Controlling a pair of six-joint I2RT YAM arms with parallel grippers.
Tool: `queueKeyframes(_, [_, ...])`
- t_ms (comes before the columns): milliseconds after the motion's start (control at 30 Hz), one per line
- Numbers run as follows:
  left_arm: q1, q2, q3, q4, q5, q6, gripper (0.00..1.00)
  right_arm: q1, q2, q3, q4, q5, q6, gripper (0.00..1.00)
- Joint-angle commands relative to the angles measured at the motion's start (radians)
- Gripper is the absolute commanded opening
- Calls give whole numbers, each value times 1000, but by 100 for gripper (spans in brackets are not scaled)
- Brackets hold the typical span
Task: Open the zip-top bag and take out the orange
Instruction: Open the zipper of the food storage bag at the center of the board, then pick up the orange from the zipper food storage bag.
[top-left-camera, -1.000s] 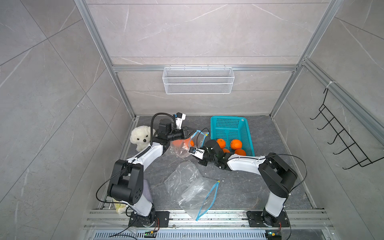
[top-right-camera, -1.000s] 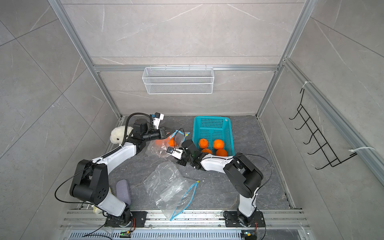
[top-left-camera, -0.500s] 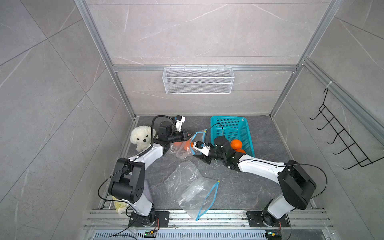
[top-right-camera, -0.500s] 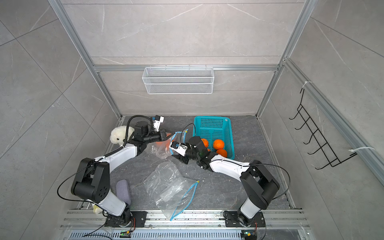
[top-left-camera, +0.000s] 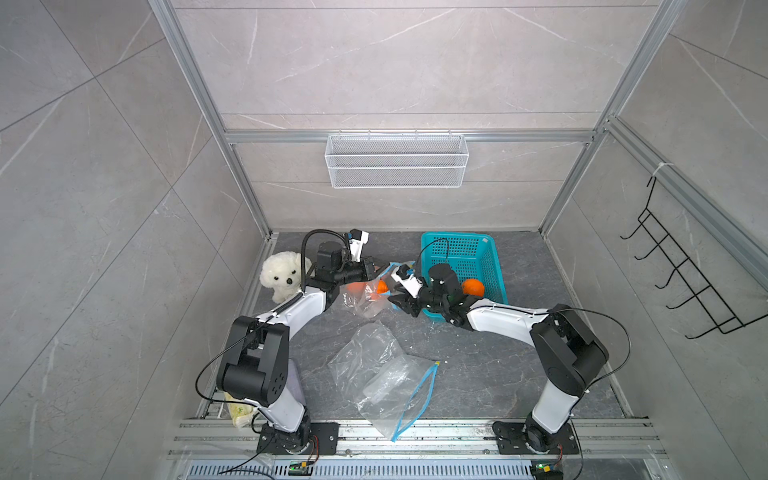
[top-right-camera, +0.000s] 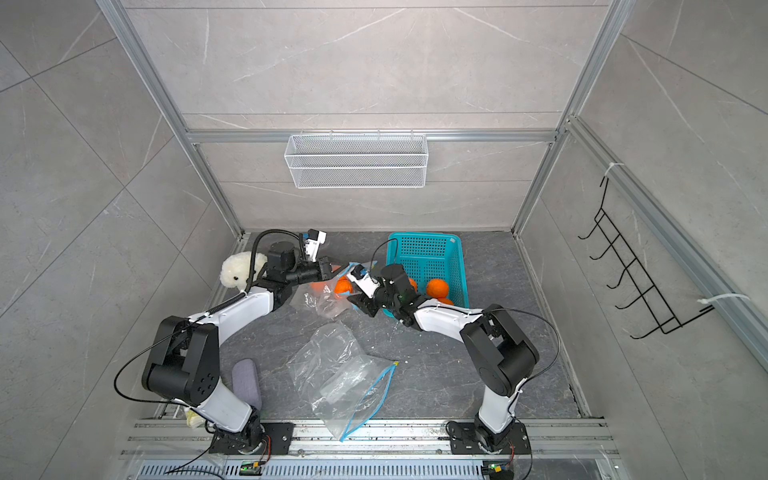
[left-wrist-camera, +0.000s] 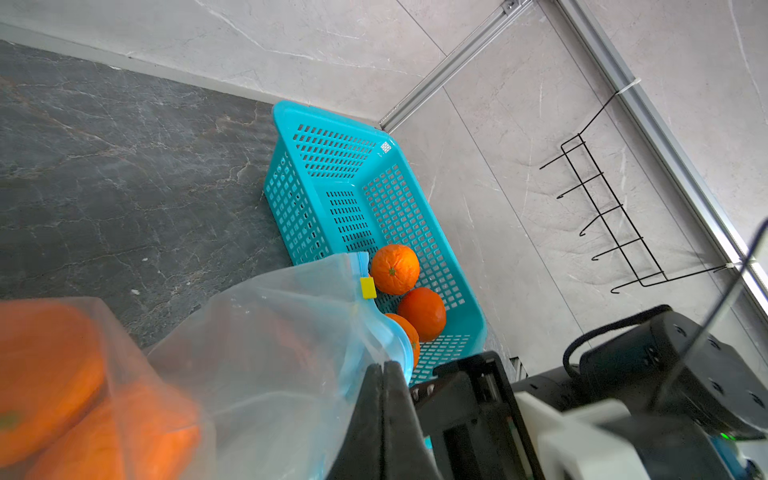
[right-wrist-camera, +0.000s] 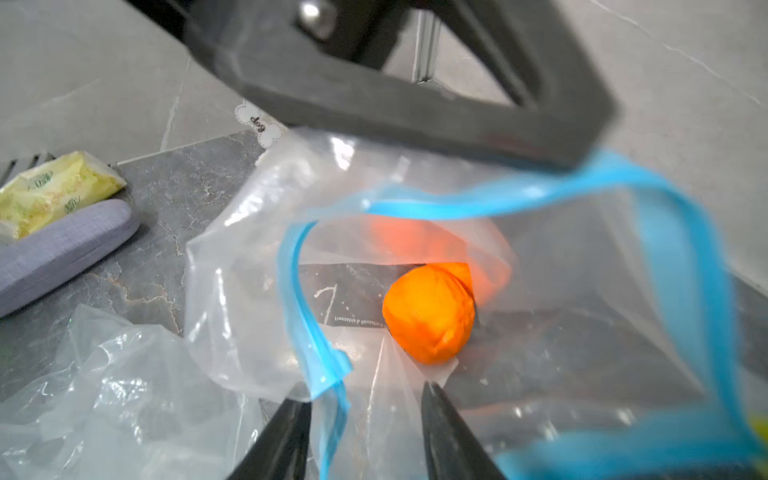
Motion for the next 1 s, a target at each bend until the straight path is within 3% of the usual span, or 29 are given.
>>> queueKeyframes(0, [20, 2, 39, 7, -10, 25, 0, -34, -93, -44, 60, -80, 54, 49])
queueKeyframes(200, [19, 19, 52, -23, -21, 39, 0, -34, -170, -99, 56, -163, 17, 49])
queueKeyframes(300, [17, 15, 50, -12, -2, 28, 0, -33, -165, -79, 38, -120, 26, 48])
queueKeyframes(567, [2, -9, 50, 25, 15, -19, 0, 80, 94, 166, -49, 44, 37, 40])
queueKeyframes(967, [6, -19, 63, 95, 51, -108, 0, 106, 323, 363, -71, 114, 235, 39])
